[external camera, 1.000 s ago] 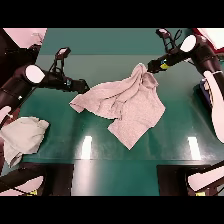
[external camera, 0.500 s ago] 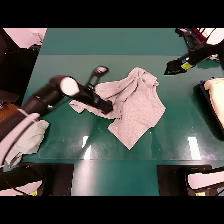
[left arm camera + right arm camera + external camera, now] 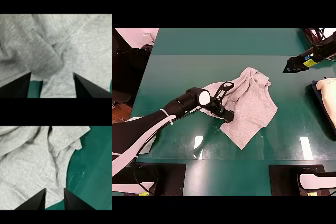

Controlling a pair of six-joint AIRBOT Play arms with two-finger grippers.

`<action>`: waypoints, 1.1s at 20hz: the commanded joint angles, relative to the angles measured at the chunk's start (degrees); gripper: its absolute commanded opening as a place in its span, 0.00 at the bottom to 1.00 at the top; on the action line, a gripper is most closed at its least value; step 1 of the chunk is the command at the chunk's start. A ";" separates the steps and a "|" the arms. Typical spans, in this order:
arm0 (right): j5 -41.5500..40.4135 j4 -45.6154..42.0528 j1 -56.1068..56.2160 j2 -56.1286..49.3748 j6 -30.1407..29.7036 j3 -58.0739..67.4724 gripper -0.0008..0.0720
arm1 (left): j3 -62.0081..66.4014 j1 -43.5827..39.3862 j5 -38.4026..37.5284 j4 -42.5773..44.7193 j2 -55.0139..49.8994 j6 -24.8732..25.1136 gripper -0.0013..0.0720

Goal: Fold the shirts.

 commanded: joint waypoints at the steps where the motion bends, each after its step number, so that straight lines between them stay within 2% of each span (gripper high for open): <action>1: 0.39 0.07 0.02 0.50 0.11 -0.46 0.38 | 0.00 -0.24 1.42 0.31 -1.68 -0.55 0.86; 3: 0.55 0.09 0.02 0.61 0.17 -2.25 0.38 | 0.02 -0.22 1.95 0.37 -2.25 -0.59 0.86; 4: 0.52 0.07 0.02 0.85 0.31 -3.67 0.38 | 0.15 -0.22 2.25 0.37 -2.23 -0.83 0.78; 5: 0.20 0.09 0.02 1.25 0.33 -5.62 0.38 | 0.52 -0.11 2.16 0.37 -2.23 -0.74 0.50; 6: -0.35 0.07 0.02 1.84 0.31 -7.82 0.38 | 1.16 -0.11 2.08 0.42 -2.23 -0.72 0.28; 7: -1.20 0.07 0.02 2.69 0.31 -10.01 0.38 | 2.05 -0.11 1.79 0.44 -2.23 -0.52 0.12; 8: -2.54 0.02 0.00 3.91 0.28 -12.44 0.38 | 3.45 -0.11 0.83 0.55 -2.23 -0.35 0.06; 11: -6.75 0.00 -1.36 8.35 0.31 -18.40 0.38 | 10.43 -0.11 -5.79 4.50 -2.21 -0.33 0.05; 17: -7.78 1.97 -7.02 16.50 -0.07 -31.23 0.38 | 27.80 2.27 -20.76 24.94 -1.33 -0.31 0.05; 20: -8.11 9.31 -11.34 18.27 -2.21 -38.18 0.38 | 34.21 10.95 -21.11 26.95 -1.33 -0.37 0.05; 22: -8.24 12.74 -13.14 18.36 -2.56 -41.55 0.38 | 35.39 18.14 -16.37 26.71 -1.36 -1.20 0.05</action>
